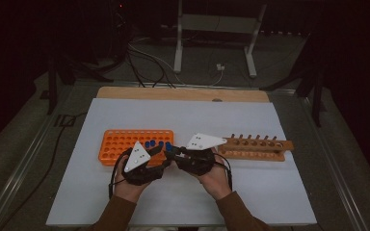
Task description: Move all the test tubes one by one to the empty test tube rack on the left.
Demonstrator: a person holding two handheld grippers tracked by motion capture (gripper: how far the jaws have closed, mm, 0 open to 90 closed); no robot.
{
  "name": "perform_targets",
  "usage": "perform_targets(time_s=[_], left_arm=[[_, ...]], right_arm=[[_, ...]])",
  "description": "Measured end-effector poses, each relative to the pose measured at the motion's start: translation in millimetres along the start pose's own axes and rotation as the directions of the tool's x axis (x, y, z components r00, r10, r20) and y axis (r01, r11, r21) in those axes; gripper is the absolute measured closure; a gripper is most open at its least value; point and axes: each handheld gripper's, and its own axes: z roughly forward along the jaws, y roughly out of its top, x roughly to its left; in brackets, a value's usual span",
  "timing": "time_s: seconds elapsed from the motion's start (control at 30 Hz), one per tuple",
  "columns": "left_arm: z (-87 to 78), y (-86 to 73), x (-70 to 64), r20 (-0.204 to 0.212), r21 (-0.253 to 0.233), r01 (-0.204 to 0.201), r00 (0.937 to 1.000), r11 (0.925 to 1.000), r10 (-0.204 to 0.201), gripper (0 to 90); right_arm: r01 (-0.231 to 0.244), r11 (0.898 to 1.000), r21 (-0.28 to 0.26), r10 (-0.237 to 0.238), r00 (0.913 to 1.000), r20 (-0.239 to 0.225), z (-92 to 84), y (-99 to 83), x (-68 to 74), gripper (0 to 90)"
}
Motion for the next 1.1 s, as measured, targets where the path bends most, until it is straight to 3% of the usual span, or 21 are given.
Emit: perform_targets(time_s=[0.33, 0.43, 0.6, 0.7, 0.8, 1.1], left_arm=[[-1.0, -1.0, -2.6, 0.023, 0.001, -0.043, 0.9988, 0.9991, 0.043, 76.6], [-1.7, -1.2, -1.9, 0.019, 0.002, -0.048, 0.9987, 0.9988, 0.048, 77.3], [-5.9, -2.3, 3.4, 0.003, -0.005, -0.032, 0.9995, 0.9995, 0.032, 77.5], [-11.2, -2.1, 8.4, -0.014, -0.020, -0.017, 0.9998, 0.9997, 0.017, 77.6], [-17.1, -1.9, 14.1, -0.035, -0.034, -0.006, 0.9994, 0.9994, 0.005, 77.6], [-30.8, -3.2, 29.6, -0.085, -0.060, 0.020, 0.9961, 0.9980, -0.026, 77.6]], right_arm=[[0.001, 1.000, 0.002, -0.001, 0.9998, -0.018, 5.2, 2.2, 4.0, 77.1], [-0.006, 1.000, 0.001, 0.006, 0.9995, -0.030, 4.6, 2.0, 3.1, 74.4], [-0.058, 0.997, -0.042, 0.056, 0.9969, -0.056, -2.0, 2.2, -3.9, 41.2], [-0.073, 0.996, -0.050, 0.072, 0.9972, -0.018, -6.8, 1.6, -7.5, 26.0], [-0.088, 0.995, -0.046, 0.089, 0.9958, 0.021, -11.4, -0.2, -13.5, 16.0], [-0.091, 0.996, -0.009, 0.091, 0.9916, 0.091, -21.1, -8.2, -23.7, 5.7]])
